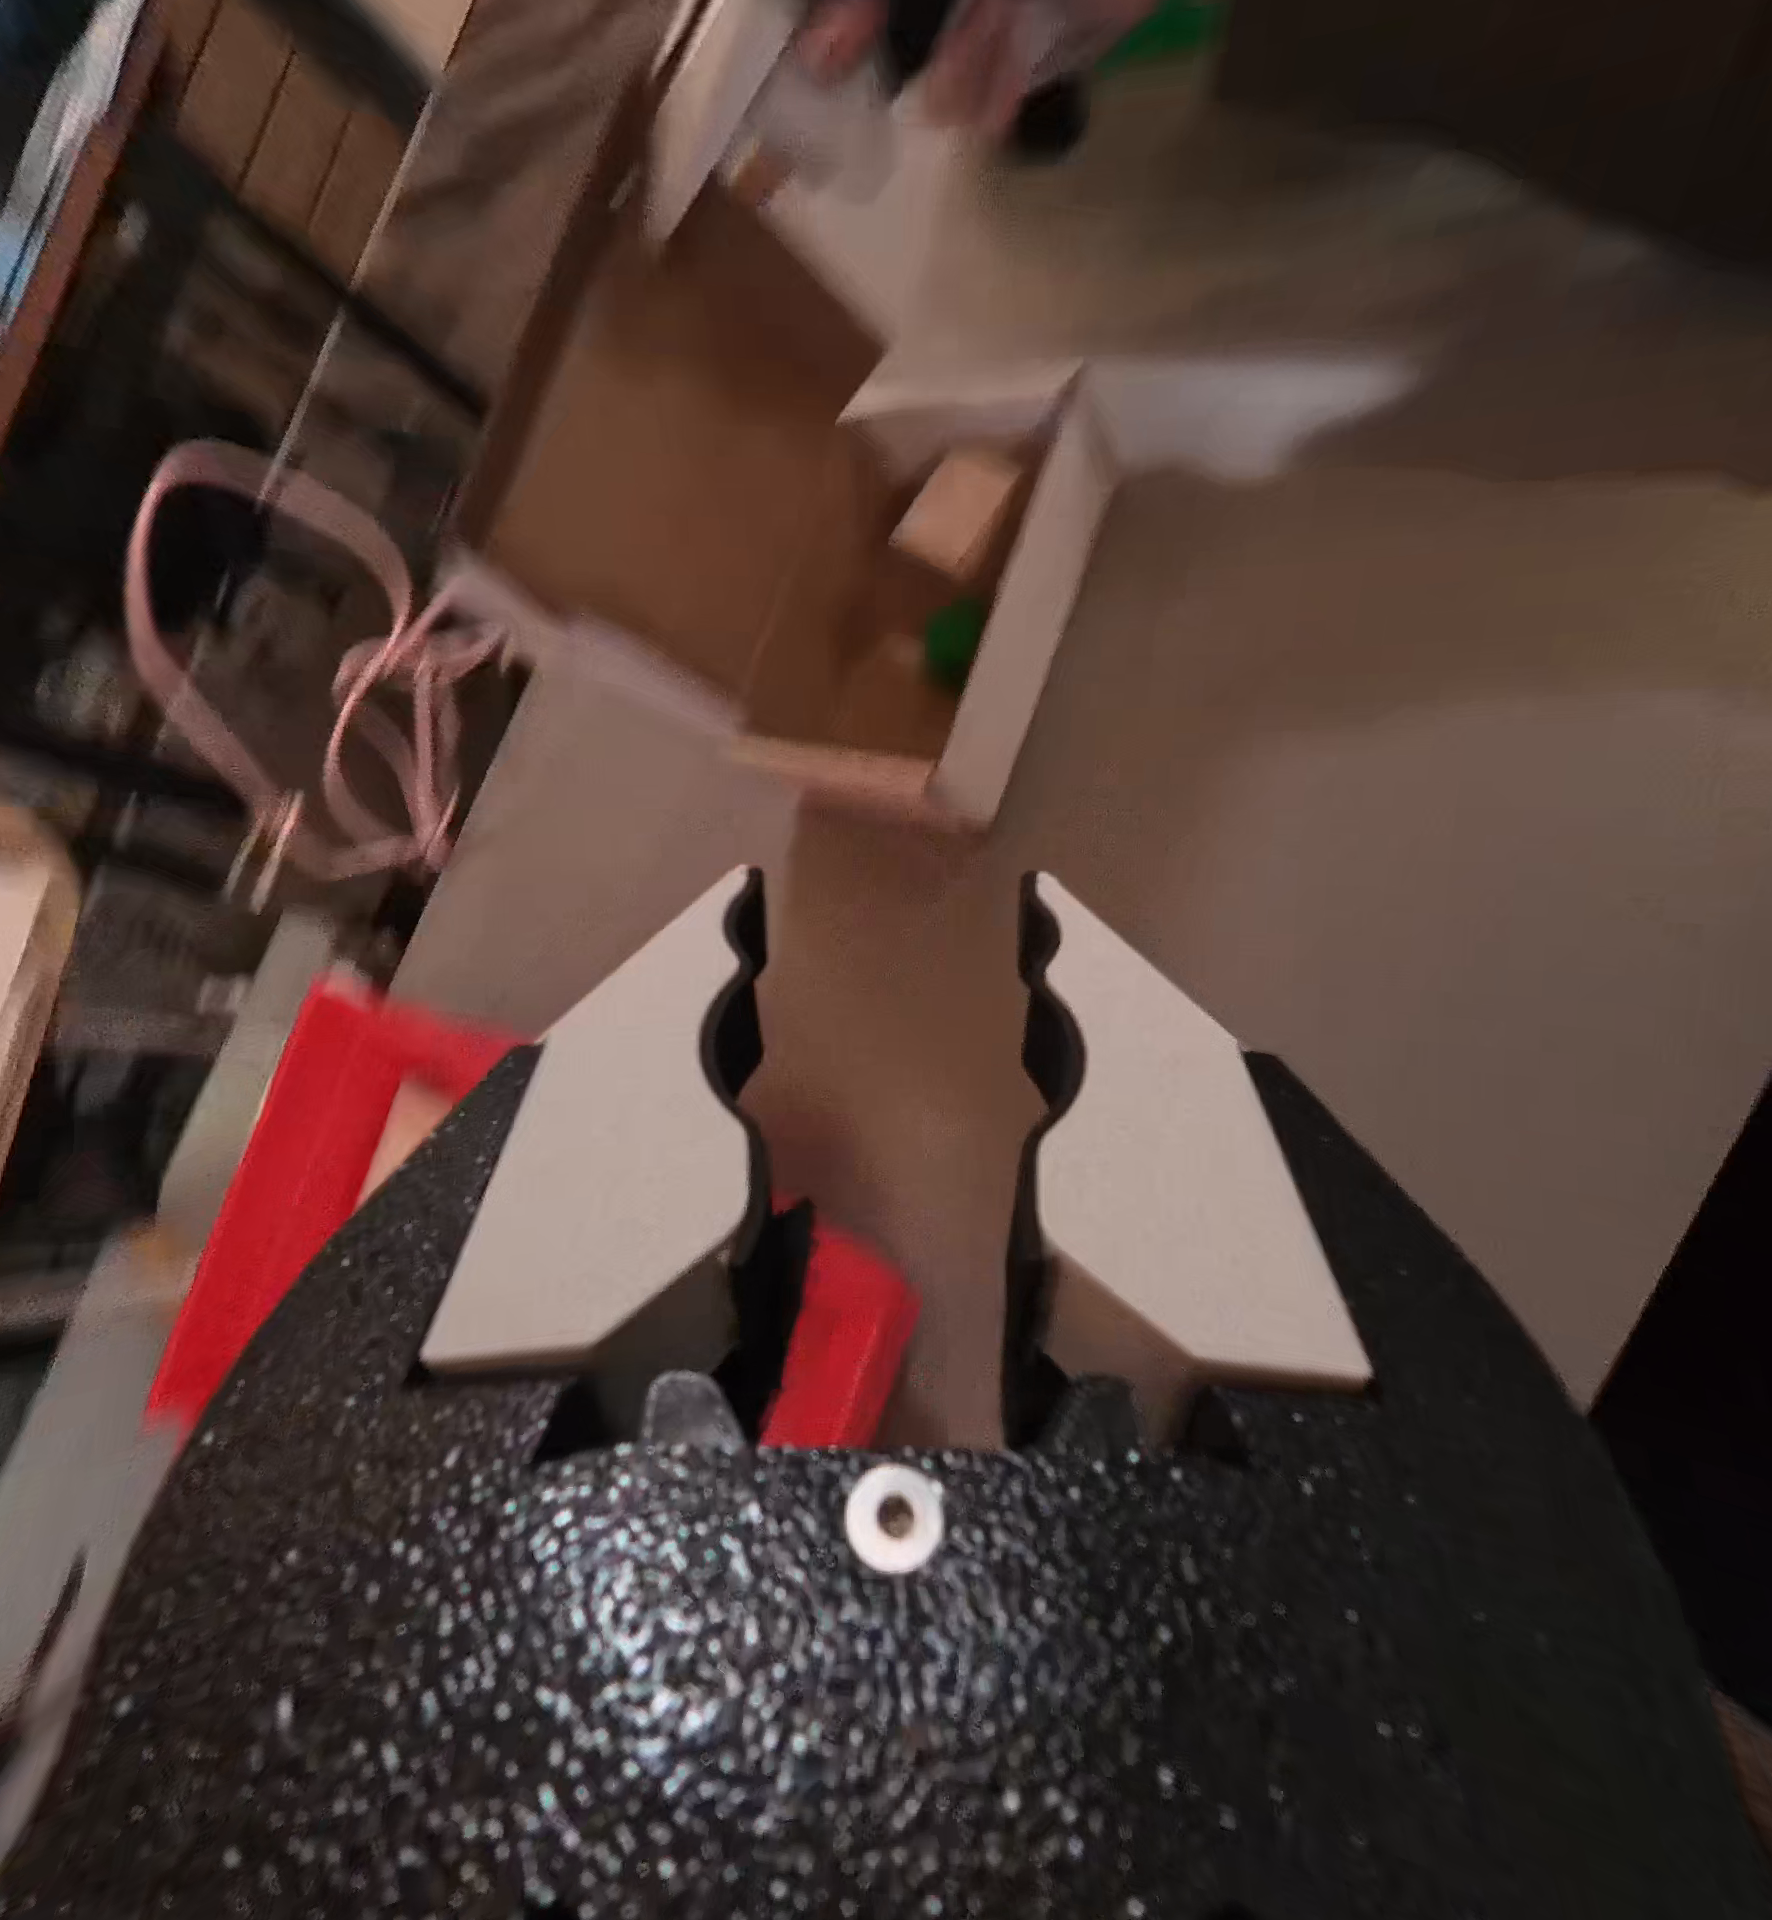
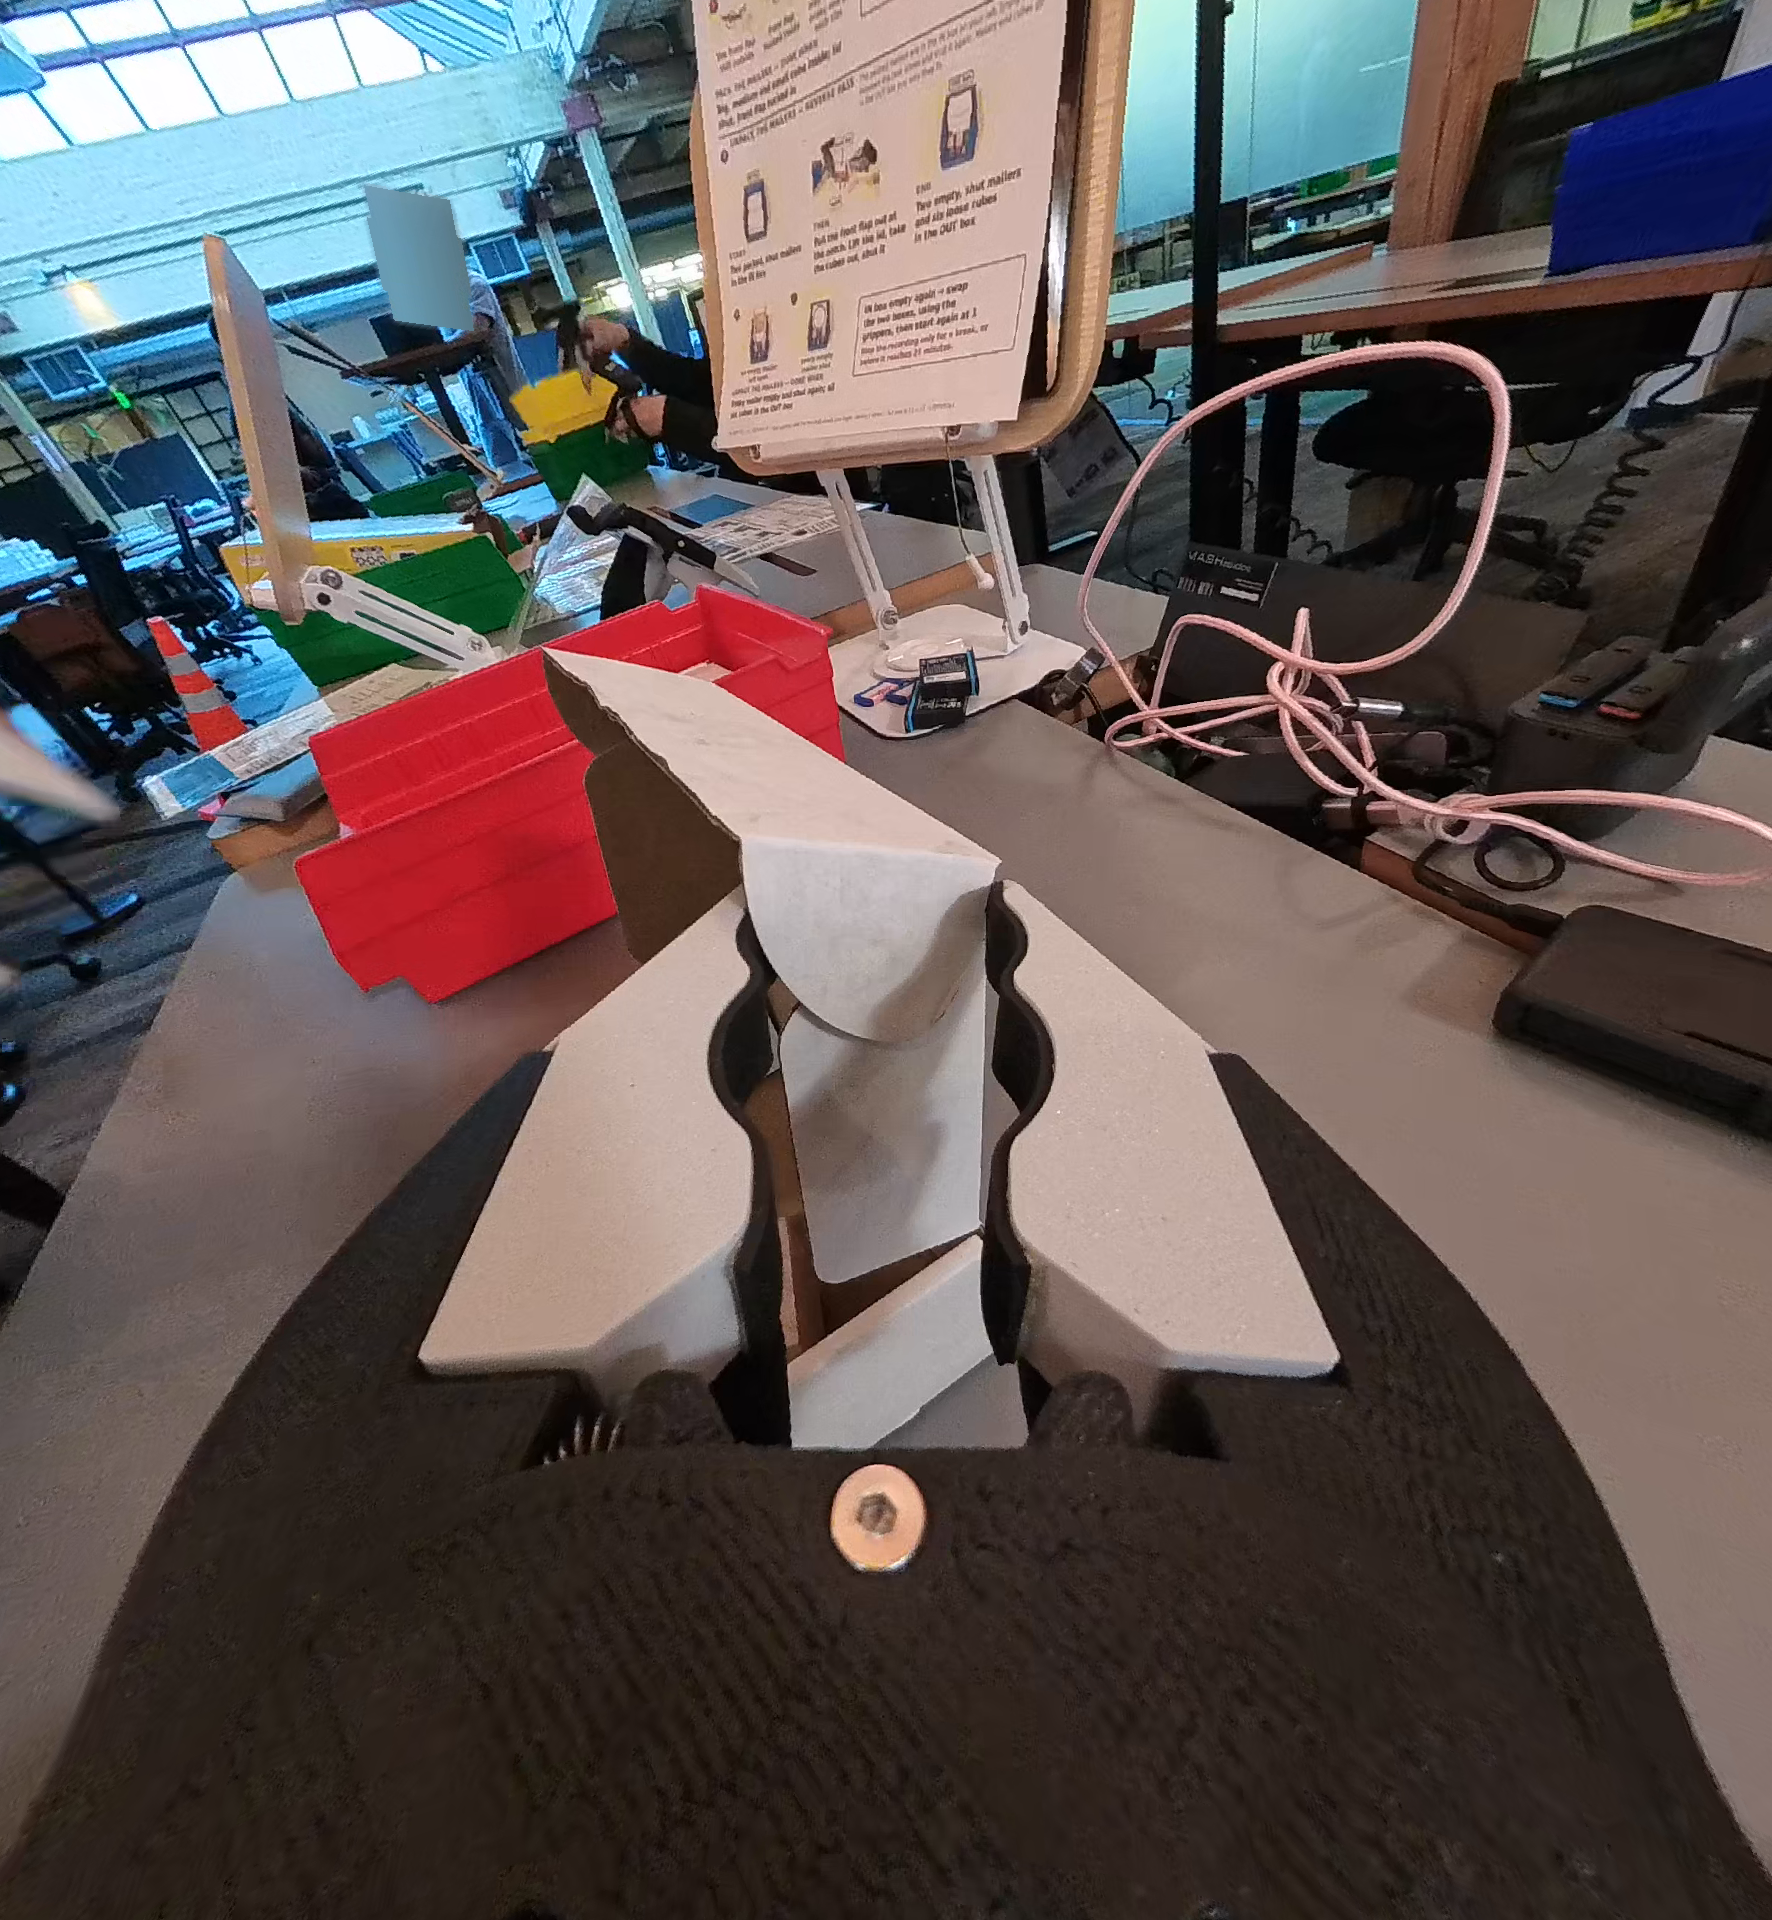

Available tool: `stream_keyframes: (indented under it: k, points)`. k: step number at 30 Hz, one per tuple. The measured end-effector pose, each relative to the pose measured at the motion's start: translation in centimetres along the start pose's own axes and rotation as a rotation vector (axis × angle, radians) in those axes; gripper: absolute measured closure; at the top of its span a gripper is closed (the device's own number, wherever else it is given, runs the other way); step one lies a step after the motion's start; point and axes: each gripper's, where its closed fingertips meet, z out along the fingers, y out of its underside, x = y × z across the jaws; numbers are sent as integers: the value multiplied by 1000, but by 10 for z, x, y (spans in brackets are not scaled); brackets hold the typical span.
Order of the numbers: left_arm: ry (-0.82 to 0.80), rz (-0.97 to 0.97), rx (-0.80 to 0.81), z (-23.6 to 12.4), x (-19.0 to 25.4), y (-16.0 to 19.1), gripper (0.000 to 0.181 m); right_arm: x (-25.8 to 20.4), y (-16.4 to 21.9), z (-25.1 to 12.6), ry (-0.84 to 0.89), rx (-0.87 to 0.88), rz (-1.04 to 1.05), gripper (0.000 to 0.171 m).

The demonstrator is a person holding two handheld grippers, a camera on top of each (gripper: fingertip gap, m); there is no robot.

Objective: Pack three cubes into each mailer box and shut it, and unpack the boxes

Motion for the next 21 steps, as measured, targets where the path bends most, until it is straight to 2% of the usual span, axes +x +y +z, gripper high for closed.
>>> stream_keyframes:
  k: [1,3,5,7,9,12,16,21]
  points:
    - [-46,-56,-59,-12,-17,24,130,0,0,0,1,-2,2,132]
    - [-123,-134,-162,-28,-51,72,128,0,0,0,0,-3,5,133]
    - [-130,-193,-244,-32,-75,113,123,0,0,0,5,-10,3,133]
    - [-69,-221,-278,-22,-86,141,114,0,1,0,13,-19,-4,132]
    - [-21,-189,-321,-4,-93,166,114,0,1,0,18,-24,-7,132]
    - [-15,-144,-483,22,-105,211,120,0,1,-1,23,-34,-8,132]
    - [59,-163,-481,54,-109,227,118,0,1,-1,24,-39,-6,132]
    - [112,-202,-507,69,-105,236,105,-1,1,-1,15,-40,2,132]
